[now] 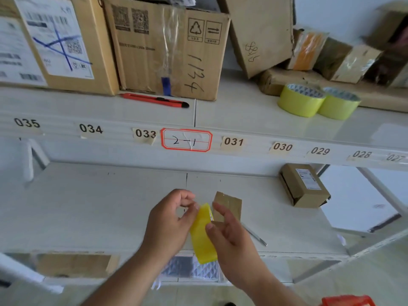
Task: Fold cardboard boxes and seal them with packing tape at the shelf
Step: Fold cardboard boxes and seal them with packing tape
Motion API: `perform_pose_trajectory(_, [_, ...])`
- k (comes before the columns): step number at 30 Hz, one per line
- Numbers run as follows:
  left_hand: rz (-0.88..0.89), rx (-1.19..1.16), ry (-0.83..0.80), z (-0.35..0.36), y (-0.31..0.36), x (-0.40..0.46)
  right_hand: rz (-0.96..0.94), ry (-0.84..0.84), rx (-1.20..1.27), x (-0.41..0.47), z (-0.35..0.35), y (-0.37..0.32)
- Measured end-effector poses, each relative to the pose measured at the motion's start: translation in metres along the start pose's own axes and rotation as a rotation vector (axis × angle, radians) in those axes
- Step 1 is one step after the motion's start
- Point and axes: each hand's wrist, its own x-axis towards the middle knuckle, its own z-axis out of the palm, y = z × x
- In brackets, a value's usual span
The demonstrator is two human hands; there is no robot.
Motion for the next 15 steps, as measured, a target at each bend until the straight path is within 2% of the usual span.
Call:
perform_pose_trajectory(7, [0.076,-0.021,0.007,0.005,0.014,0.007,0.072,0.114,0.05,0.026,0.018,-0.021])
perform_pose_trajectory(15, [-0.005,-0.218,0.033,0.005,0.013,0.001,0.106,0.022,0.193,0.022,0.013,-0.018])
